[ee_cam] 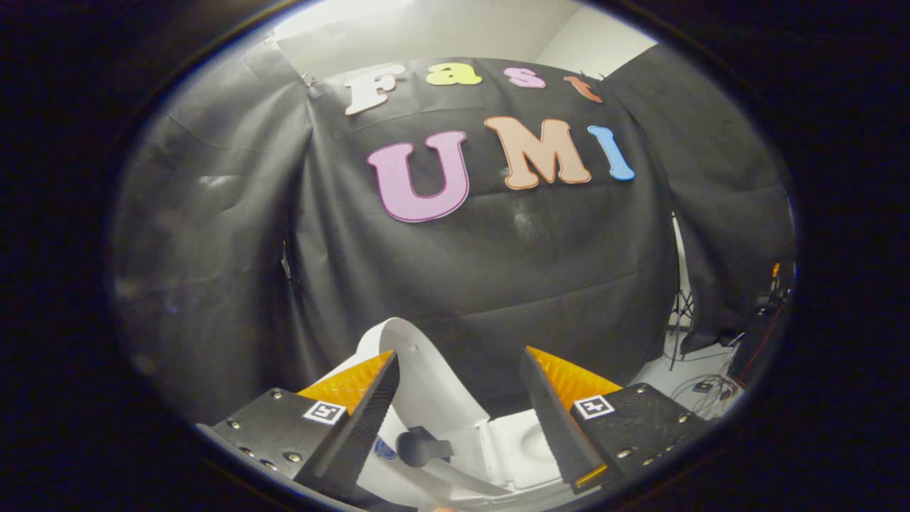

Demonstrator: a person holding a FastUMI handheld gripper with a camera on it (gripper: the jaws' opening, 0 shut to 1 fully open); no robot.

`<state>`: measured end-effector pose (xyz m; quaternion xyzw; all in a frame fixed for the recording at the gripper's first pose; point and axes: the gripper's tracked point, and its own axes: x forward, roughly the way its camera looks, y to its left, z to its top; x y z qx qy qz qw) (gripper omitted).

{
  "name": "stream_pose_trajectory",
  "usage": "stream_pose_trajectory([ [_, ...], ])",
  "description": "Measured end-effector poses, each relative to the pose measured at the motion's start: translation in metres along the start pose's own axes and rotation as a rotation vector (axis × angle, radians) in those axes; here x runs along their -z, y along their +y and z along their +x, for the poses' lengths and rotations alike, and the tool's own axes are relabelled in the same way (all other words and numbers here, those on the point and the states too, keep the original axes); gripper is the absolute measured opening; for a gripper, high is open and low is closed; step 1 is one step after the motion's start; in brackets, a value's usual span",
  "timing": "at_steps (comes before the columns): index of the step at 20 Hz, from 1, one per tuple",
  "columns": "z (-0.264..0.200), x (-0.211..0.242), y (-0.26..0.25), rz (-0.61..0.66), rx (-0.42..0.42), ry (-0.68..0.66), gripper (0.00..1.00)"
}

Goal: Open the toilet lid.

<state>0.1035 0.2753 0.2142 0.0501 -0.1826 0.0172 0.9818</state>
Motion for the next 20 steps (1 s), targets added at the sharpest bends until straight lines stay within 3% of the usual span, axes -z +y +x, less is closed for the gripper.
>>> stream_pose_trajectory([
  [20, -0.022, 0.048, -0.084, -0.051, 0.096, 0.065, 1.00],
])
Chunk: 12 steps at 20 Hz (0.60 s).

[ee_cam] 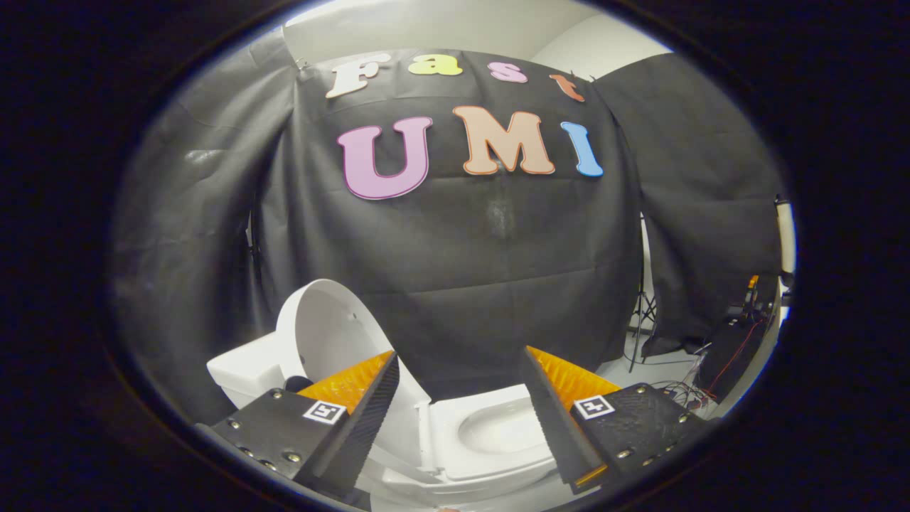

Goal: Open the toilet lid.

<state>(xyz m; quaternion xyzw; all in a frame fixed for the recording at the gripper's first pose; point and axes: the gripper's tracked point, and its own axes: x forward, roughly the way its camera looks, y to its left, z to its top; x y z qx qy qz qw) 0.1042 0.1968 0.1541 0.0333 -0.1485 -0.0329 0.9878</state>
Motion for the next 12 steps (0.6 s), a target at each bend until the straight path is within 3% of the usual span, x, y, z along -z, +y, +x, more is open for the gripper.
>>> stream_pose_trajectory([
  [8, -0.005, 0.014, -0.015, 0.086, 0.030, -0.004, 1.00],
  [12, -0.006, 0.025, -0.028, 0.065, 0.073, 0.036, 1.00],
])
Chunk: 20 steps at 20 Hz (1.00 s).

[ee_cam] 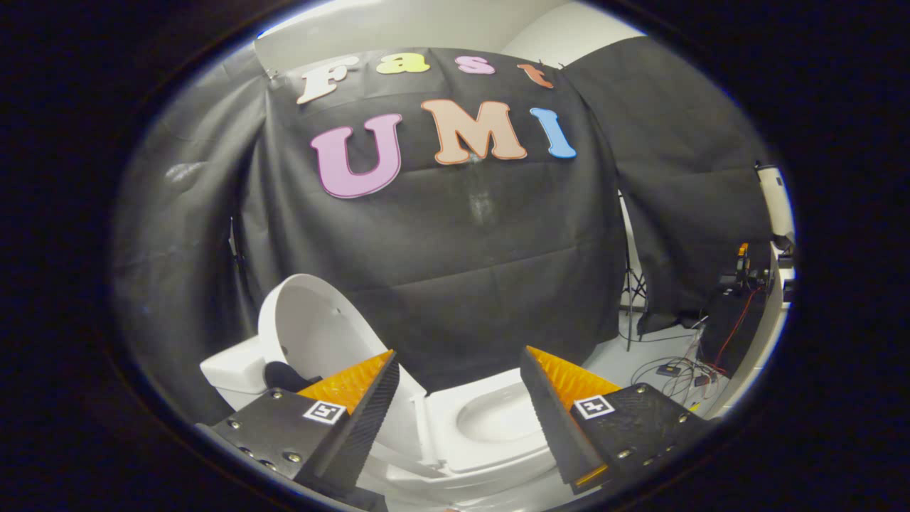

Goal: Open the toilet lid.

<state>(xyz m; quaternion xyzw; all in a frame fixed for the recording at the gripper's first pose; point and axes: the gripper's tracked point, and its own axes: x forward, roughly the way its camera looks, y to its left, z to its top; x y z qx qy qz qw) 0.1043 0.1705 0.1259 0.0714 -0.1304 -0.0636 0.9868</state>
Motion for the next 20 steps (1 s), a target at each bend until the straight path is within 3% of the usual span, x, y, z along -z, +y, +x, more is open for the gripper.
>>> stream_pose_trajectory([
  [20, 0.005, 0.022, -0.013, 0.001, 0.042, 0.058, 1.00],
])
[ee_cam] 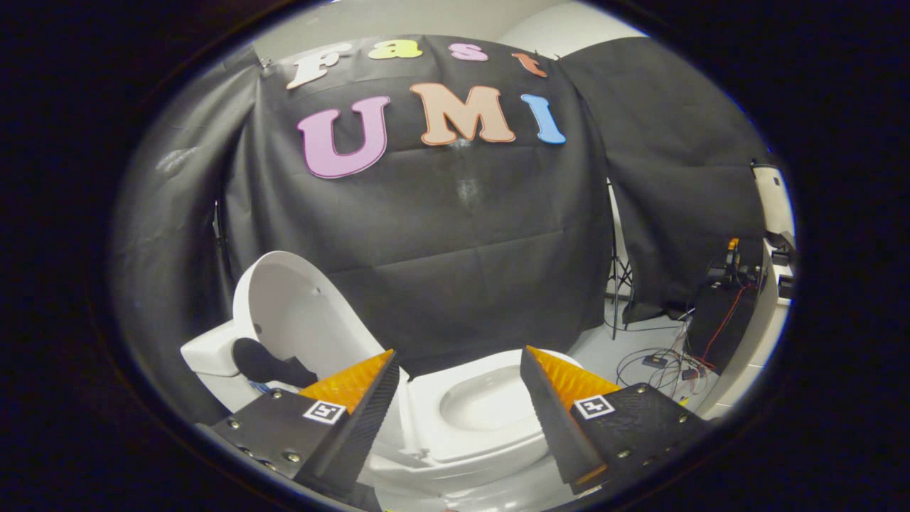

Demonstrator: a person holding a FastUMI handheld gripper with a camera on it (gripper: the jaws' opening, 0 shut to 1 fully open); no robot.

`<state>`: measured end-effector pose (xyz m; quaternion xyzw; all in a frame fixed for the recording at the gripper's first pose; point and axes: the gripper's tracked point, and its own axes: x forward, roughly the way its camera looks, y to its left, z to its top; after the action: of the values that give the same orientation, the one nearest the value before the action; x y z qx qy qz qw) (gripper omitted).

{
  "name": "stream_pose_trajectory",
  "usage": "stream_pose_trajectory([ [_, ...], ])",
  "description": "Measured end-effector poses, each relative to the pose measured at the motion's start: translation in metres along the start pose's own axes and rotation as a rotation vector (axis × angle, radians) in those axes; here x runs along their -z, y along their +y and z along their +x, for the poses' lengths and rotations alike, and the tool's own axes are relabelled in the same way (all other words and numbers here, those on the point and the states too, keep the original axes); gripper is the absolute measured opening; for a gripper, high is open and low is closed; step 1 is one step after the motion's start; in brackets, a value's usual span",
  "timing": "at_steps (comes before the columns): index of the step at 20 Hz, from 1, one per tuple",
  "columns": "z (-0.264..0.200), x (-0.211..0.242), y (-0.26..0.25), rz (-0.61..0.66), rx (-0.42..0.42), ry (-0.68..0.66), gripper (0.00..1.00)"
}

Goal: Open the toilet lid.

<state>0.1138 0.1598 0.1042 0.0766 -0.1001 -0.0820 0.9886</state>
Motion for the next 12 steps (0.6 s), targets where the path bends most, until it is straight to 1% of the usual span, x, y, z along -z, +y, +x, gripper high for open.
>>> stream_pose_trajectory([
  [4, 0.001, 0.010, -0.003, -0.001, 0.004, 0.032, 1.00],
  [7, 0.004, 0.018, -0.011, -0.034, 0.001, 0.077, 1.00],
  [10, 0.007, 0.007, -0.022, -0.116, -0.048, 0.094, 1.00],
  [12, 0.016, 0.000, -0.041, -0.174, -0.083, 0.115, 1.00],
])
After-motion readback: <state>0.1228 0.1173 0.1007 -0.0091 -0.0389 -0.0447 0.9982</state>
